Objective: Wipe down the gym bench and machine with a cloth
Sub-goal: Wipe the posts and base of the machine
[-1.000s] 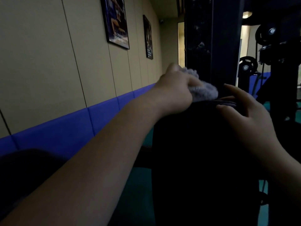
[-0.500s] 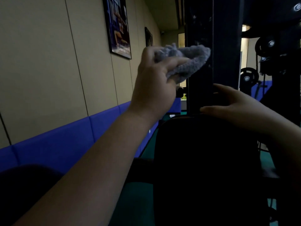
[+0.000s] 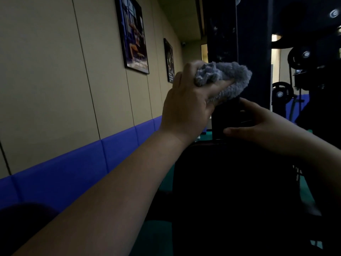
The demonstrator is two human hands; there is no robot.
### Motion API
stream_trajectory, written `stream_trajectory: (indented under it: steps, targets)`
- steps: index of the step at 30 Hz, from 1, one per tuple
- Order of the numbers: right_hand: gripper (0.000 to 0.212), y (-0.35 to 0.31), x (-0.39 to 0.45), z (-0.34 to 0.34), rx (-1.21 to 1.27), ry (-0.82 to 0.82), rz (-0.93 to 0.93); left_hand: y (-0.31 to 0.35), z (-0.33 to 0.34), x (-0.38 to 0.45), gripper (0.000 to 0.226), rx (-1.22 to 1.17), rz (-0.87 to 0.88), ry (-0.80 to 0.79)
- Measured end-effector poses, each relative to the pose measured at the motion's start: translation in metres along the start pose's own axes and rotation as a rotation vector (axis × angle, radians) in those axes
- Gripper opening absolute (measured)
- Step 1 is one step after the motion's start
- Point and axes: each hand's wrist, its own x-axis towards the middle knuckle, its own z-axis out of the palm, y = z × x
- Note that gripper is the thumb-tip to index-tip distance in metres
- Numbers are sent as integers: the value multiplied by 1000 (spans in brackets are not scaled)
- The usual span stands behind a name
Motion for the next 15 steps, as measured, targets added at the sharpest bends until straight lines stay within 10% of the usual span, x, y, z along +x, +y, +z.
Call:
stream_trajectory:
  steps: [15]
  targets:
    - [80, 6, 5, 2, 66, 108, -178, 13, 5, -4, 44, 127, -38, 39]
